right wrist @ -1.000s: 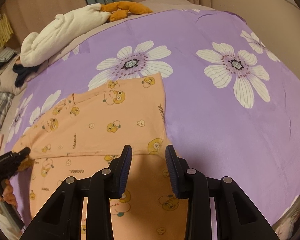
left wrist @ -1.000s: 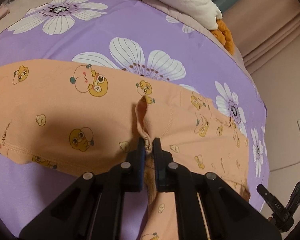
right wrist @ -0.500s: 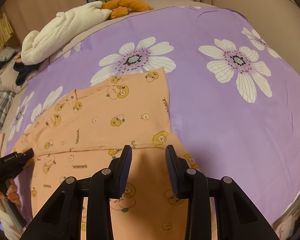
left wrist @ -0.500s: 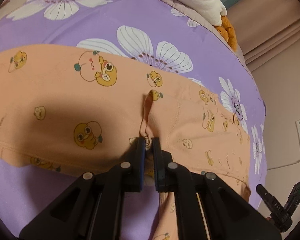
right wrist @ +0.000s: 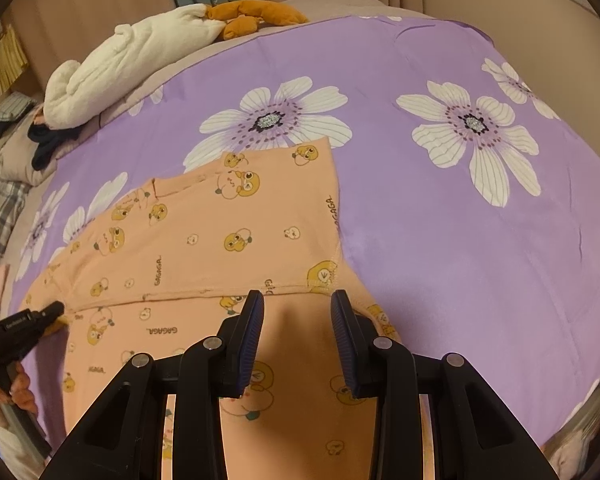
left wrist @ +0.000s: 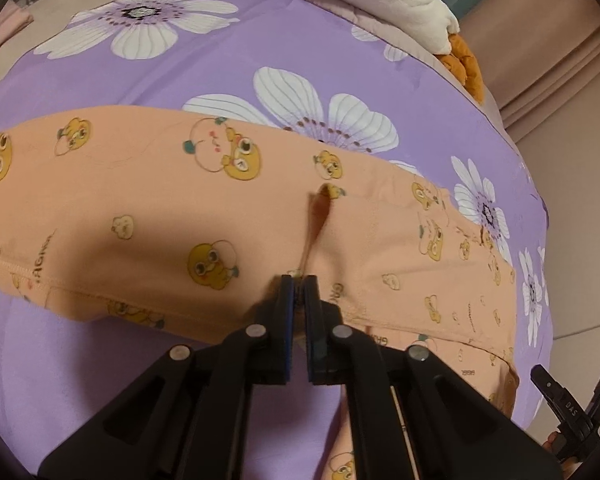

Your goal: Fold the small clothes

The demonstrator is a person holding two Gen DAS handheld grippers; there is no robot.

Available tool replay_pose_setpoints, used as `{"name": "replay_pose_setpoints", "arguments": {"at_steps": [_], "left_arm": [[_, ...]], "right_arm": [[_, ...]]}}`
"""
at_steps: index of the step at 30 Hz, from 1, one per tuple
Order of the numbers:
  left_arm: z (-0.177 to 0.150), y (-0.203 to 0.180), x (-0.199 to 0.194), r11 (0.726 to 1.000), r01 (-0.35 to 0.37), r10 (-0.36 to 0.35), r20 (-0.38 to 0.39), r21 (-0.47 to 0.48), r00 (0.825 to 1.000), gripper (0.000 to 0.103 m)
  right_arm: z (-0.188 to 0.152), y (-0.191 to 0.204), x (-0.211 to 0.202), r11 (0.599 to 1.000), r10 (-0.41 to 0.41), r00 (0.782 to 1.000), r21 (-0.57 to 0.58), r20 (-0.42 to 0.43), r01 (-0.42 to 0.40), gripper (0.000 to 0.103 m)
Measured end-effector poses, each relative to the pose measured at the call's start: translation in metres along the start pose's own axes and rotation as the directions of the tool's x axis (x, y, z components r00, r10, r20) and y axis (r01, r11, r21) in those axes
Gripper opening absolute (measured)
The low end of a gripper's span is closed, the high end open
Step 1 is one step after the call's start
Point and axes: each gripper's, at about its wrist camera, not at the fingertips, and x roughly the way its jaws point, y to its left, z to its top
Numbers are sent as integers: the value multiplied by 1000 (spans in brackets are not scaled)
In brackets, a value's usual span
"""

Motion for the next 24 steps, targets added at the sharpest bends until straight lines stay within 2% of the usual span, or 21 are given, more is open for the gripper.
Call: {"name": "replay_pose_setpoints", "arguments": {"at_steps": [2,5,13,17,19,21,22,24], "left_arm": [[0,3,-1,1000,-29,29,15,4,999,3],[3,13,-2,999,20,-20,-5,-44,1000,3],[2,11,-24,1000,-13,13,4,-27,1000,3],[2,8,-50,1000,-20,21,46,-11,999,7],[4,9,-67,1000,-17,18,73,-17,997,19],[4,11,-79,999,-26,29,96,-30,995,51],[5,14,-87,999,-32,36,113,-40,993,55],[6,22,-100,997,-48,58,147,-66,987,67]], "right_arm": [[0,0,0,1000,2,1000,-1,-1,-2,35],[0,1,1,1000,-1,1000,-1,-4,1,35],[-2,6,-5,1000,-12,1000,-19,10,12,35],[0,7,-18,1000,-8,999,-27,42,9,35],[1,8,-23,1000,3,998,-28,55,-1,35],[2,10,-30,999,17,997,-29,69,-15,35],[2,11,-33,999,23,997,-31,73,-20,35],[3,14,-39,999,37,996,-40,84,-33,46]]}}
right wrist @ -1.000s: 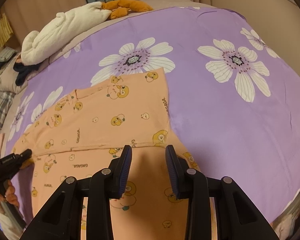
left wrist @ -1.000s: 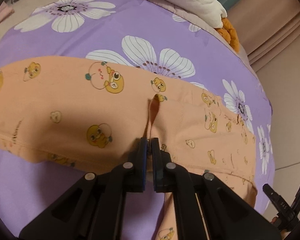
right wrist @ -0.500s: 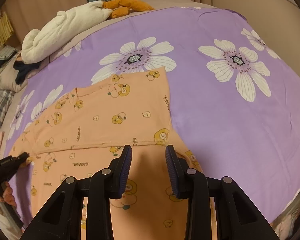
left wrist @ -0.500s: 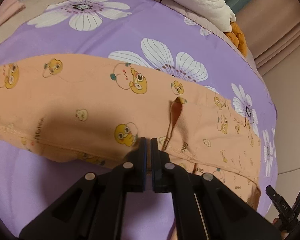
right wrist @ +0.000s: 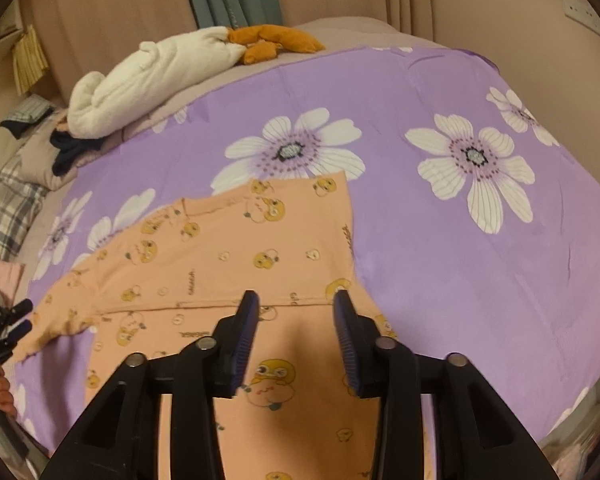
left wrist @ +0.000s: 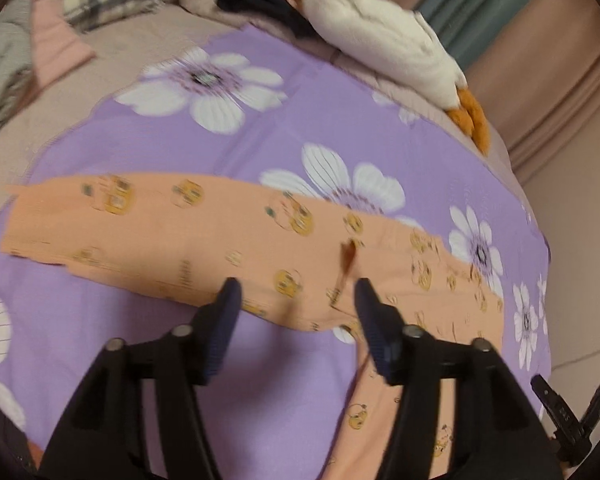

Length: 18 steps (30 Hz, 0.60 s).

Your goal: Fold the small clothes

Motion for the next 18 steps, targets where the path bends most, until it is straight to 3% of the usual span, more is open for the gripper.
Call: {"name": "replay_pose_setpoints", "arguments": {"at_steps": [5,8,14,18], "left_arm": [[9,39,-23,988,-115,123,71,-107,990,86],[12,71,-32,964,-181,202,90,-197,975,88],[15,143,-34,887,-249,299,74,-390,951,88],[12,173,-26,851,-233,285,41,-470,958,87]], "right_arm": [[-1,5,-18,999,46,998,-26,49,-44,72],[-1,5,-27,997,74,995,-19,73,-72,90],[-3,3,-32,997,80,992,4,95,-81,93],[-5,3,-30,996,84,993,17,83,-86,93]]}}
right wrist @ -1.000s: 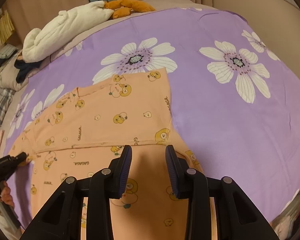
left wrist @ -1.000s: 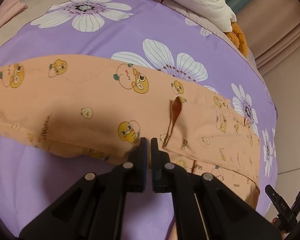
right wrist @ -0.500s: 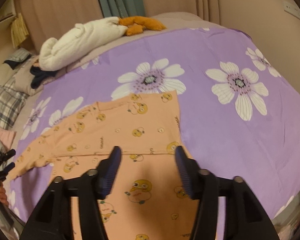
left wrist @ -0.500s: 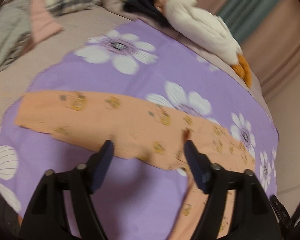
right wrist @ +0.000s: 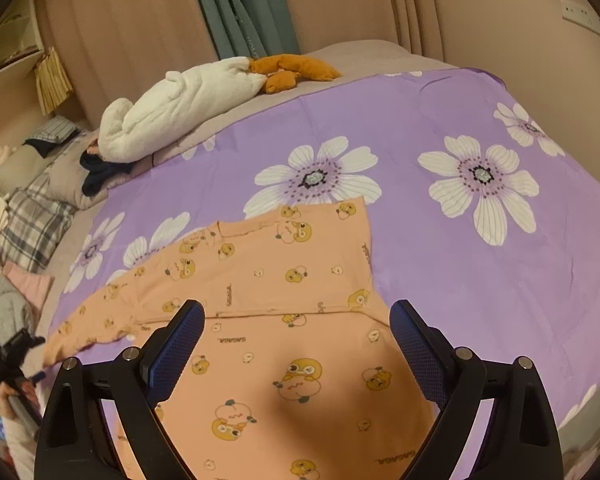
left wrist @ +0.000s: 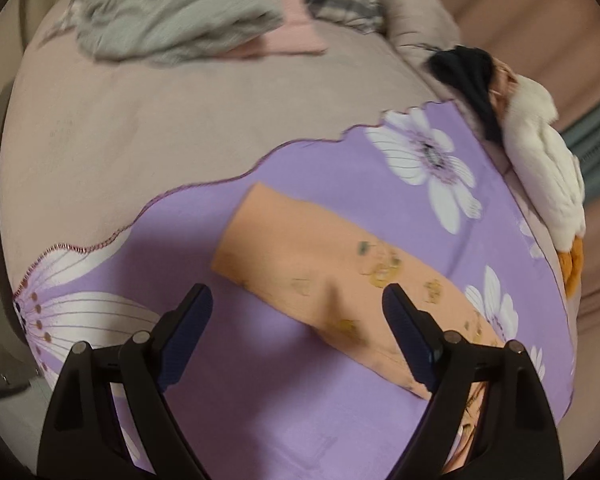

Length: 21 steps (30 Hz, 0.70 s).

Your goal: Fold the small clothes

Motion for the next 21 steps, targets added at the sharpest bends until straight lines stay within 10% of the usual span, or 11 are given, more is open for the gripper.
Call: {"name": "replay_pose_setpoints", "arguments": {"at_steps": [7,10,12,21], "left_arm": [[0,11,10,999,26,-24,34,-39,999,78],[5,9,17,998,36,-33,57,-43,998,51],[7,11,23,998,29,-25,59,-54,998,4],[-11,-42,-15,992,89,-100,127,90,987,5]], "right_arm": [[-4,6,1,1000,-6,1000,-9,-9,6,93],[-5,8,2,1000,-8,1000,-16,-12,8,93],[-6,10,2,1000,-14,1000,-23,-11,14,93],[-8,8,4,999,-29,999,-32,-16,29,93]]}}
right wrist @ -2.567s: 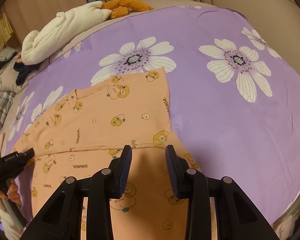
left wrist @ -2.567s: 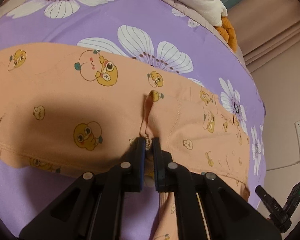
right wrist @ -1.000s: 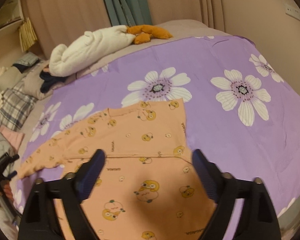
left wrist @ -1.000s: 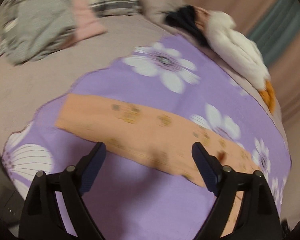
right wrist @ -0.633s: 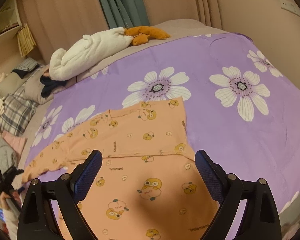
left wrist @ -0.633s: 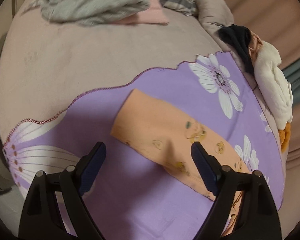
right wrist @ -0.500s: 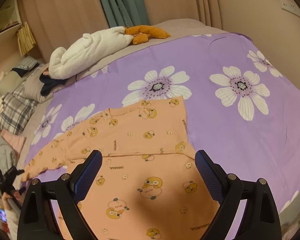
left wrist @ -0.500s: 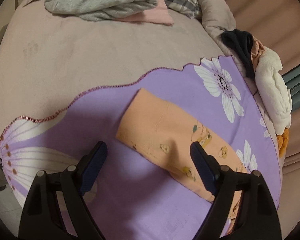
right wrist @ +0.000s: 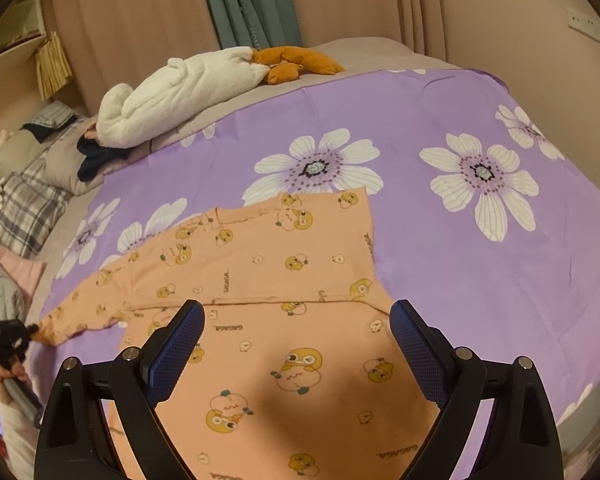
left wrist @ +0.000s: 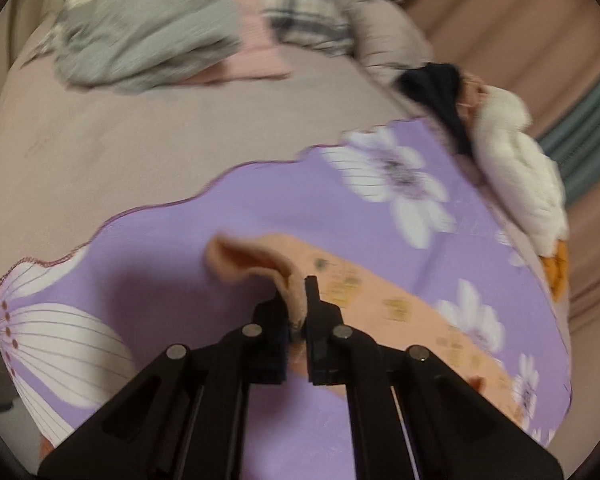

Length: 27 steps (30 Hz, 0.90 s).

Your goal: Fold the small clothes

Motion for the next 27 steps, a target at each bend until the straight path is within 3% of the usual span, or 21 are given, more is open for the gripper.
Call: {"name": "replay_pose_setpoints", "arguments": {"at_steps": [5,7,12,17,27], "left_arm": [[-12,-62,-26,981,137,-141,16,135,990,5],[-23,-91,-33,959,202,-203,-12,200,979,5],[-56,-144,-33,900,293,-276,-98,323,956,5],[-97,-185,-14,841,353,-285,-219,410,933,6],[-163,-213,29,774,393,-207,-389,496,898,6]], "right_arm": [[0,-2,-1,1000,12,1000,11,5,-12,93],[-1,-3,-1,1000,14,1000,12,6,-14,93],[-1,-8,-1,999,16,1000,30,3,-16,93],[-3,-14,0,999,12,1000,44,-4,-12,93],[-9,-24,9,997,4,999,74,-35,-2,93]]}}
